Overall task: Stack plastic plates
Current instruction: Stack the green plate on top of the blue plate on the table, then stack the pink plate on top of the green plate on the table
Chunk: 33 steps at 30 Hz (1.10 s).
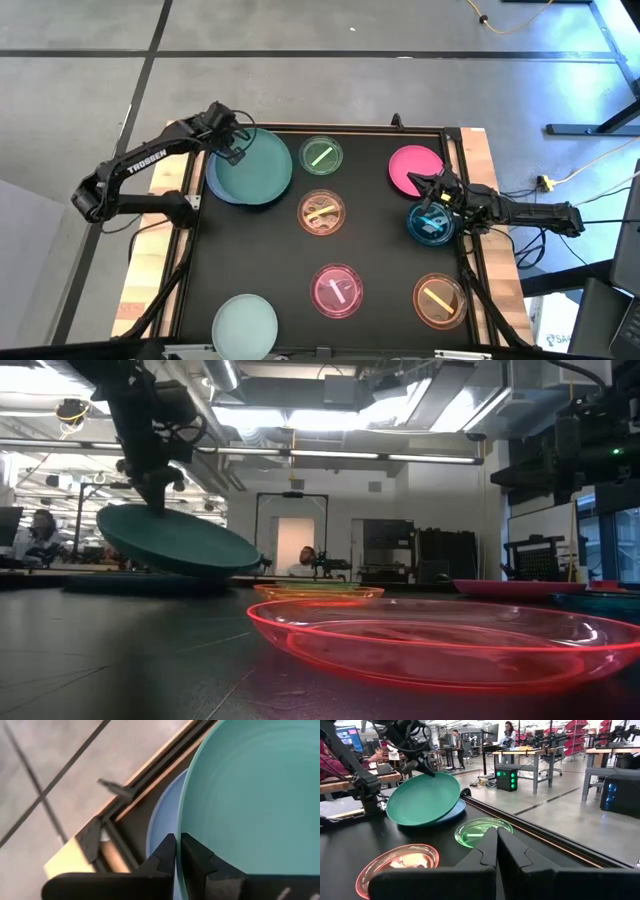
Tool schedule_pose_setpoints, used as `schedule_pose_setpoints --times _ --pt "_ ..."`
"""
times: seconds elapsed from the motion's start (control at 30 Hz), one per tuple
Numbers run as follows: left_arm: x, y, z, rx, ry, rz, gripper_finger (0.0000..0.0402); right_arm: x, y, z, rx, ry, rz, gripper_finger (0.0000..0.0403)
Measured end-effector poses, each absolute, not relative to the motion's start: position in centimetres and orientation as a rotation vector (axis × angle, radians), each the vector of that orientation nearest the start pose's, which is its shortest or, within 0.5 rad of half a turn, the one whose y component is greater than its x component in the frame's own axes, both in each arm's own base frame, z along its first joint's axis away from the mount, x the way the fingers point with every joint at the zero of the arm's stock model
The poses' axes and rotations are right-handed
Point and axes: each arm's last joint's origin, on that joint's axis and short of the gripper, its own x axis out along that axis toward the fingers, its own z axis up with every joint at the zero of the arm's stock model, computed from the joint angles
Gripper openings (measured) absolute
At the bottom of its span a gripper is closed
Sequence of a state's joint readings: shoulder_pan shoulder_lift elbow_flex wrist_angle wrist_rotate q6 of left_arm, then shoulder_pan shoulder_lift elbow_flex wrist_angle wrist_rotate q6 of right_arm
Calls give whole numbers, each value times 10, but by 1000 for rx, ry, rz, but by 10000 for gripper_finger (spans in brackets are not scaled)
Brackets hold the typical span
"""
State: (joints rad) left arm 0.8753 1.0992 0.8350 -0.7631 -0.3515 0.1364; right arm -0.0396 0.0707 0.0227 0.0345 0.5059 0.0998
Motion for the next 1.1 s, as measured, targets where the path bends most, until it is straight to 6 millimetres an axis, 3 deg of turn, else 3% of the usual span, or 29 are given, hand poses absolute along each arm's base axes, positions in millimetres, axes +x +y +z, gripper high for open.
schedule_pose_setpoints --times 0.37,0.77,0.97,1.1 --pt "117 161 249 -169 1168 1065 22 97 -18 169 92 -12 -545 5" --pt "119 159 249 -226 1123 1075 125 97 -18 169 147 -27 -544 5" --pt "153 145 257 -303 890 752 131 97 -17 169 170 -31 -517 5" --pt "185 122 262 -258 782 536 130 99 -16 167 176 -11 -471 5"
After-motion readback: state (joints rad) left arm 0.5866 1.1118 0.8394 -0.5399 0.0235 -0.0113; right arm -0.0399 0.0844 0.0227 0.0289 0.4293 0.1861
